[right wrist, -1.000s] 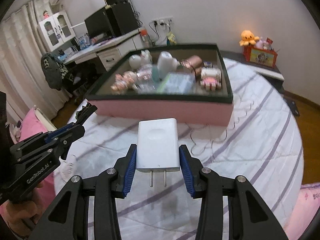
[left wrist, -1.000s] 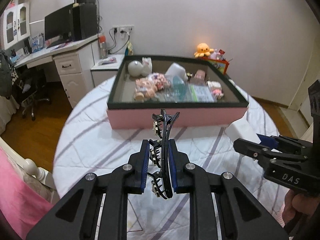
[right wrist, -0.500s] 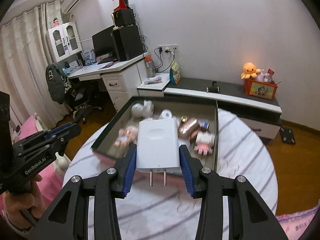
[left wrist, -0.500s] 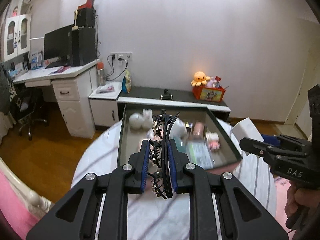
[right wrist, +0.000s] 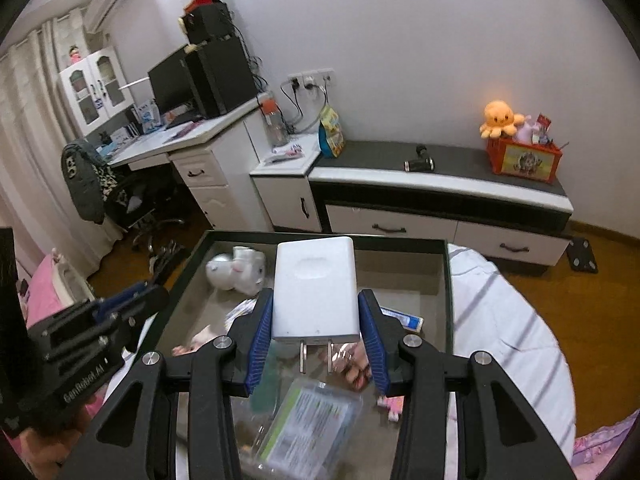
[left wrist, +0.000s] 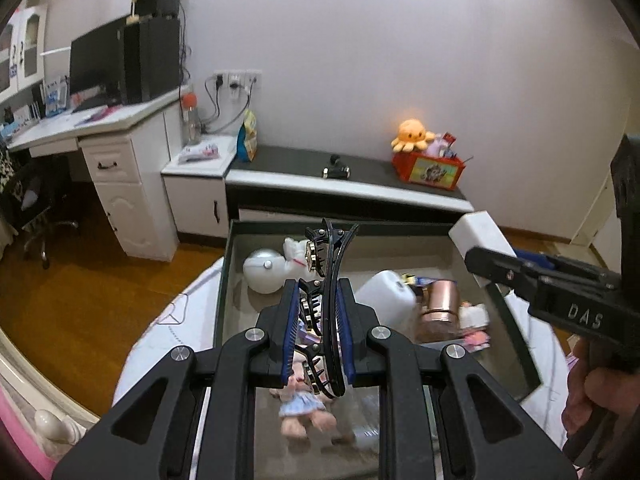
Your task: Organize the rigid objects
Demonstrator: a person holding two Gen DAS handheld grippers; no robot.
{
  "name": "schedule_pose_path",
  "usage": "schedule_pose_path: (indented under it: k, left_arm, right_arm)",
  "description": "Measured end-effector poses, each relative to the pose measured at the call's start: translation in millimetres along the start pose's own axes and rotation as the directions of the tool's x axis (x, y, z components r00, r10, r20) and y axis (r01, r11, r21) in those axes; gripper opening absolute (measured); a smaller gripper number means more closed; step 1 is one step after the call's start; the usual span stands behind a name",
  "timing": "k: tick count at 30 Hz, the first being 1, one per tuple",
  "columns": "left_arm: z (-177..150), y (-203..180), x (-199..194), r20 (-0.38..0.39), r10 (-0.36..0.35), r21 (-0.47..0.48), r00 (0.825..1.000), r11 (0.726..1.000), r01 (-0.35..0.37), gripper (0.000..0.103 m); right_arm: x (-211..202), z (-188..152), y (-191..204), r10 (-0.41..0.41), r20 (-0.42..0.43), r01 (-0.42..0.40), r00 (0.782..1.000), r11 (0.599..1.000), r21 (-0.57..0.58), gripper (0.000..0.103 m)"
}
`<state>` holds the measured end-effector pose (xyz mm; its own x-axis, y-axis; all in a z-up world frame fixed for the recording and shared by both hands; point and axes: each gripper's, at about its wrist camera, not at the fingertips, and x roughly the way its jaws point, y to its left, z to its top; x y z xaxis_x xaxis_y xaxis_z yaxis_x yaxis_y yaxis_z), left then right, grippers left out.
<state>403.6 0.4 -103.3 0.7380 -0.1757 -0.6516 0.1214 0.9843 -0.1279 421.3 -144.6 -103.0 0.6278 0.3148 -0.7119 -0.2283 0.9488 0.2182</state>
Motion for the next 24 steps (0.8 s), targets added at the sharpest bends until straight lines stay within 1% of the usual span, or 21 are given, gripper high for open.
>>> schedule_pose_path:
  k: [6, 10, 11, 12, 13, 14, 16, 17, 19, 21, 23, 24]
  left_arm:
    - [-6.2, 3.8, 39.6, -0.078, 0.005, -0.002, 0.997, 1.0, -0.005, 0.018]
    - [-10.3, 4.0, 49.6, -0.112, 0.023, 0.005, 0.993, 1.0, -0.023, 0.019]
    - [-11.2, 3.9, 49.2, -0.116, 0.03, 0.004, 0.993, 1.0, -0.029, 0.027]
    - [-12.0, 4.5, 47.7, -0.118, 0.036, 0.002, 0.992, 0.999, -0.036, 0.038]
    - [-12.0, 5.7, 45.5, -0.115, 0.044, -0.003, 0.992, 0.999, -0.045, 0.073]
    - [-12.6, 6.7, 39.2, -0.097, 0.06, -0.011, 0.993, 0.998, -0.062, 0.101]
    - [-12.8, 8.1, 23.5, -0.041, 0.065, -0.017, 0.997, 0.998, -0.065, 0.103]
    - [-12.3, 8.5, 15.0, -0.026, 0.06, -0.015, 0.998, 0.998, -0.06, 0.103]
    - [-13.1, 7.9, 1.5, -0.009, 0.069, -0.016, 0.998, 0.997, -0.069, 0.103]
    - [-15.7, 7.0, -14.3, 0.016, 0.079, -0.013, 0.997, 0.997, -0.079, 0.103]
    - [-19.6, 7.0, -33.3, 0.04, 0.095, -0.017, 0.995, 0.995, -0.094, 0.103]
    - [-22.2, 7.0, -44.4, 0.055, 0.1, -0.021, 0.993, 0.995, -0.099, 0.103]
  right_arm:
    - [35.0, -3.4, -6.1, -0.012, -0.069, 0.013, 0.998, 1.0, 0.012, 0.043]
    - [42.2, -7.8, -8.9, -0.018, -0.101, 0.021, 0.995, 0.999, 0.028, 0.043]
    - [42.5, -7.9, -10.0, -0.012, -0.105, 0.016, 0.994, 0.999, 0.036, 0.048]
    - [40.6, -7.9, -11.6, 0.002, -0.103, 0.003, 0.995, 0.999, 0.052, 0.054]
    - [38.1, -7.4, -13.1, 0.008, -0.097, -0.002, 0.995, 0.998, 0.066, 0.079]
    - [34.2, -8.0, -14.9, 0.015, -0.085, -0.008, 0.996, 0.997, 0.082, 0.092]
    - [24.0, -8.5, -17.7, 0.063, -0.057, -0.056, 0.996, 0.991, 0.121, 0.098]
    - [17.7, -9.4, -18.6, 0.071, -0.052, -0.063, 0.996, 0.988, 0.138, 0.103]
    - [8.9, -9.9, -18.6, 0.094, -0.031, -0.088, 0.995, 0.983, 0.159, 0.103]
    - [-5.4, -12.0, -20.1, 0.124, -0.001, -0.121, 0.992, 0.971, 0.206, 0.103]
    - [-21.3, -14.6, -17.6, 0.126, 0.027, -0.129, 0.992, 0.967, 0.22, 0.103]
    - [-33.2, -16.8, -13.2, 0.114, 0.044, -0.121, 0.993, 0.97, 0.213, 0.103]
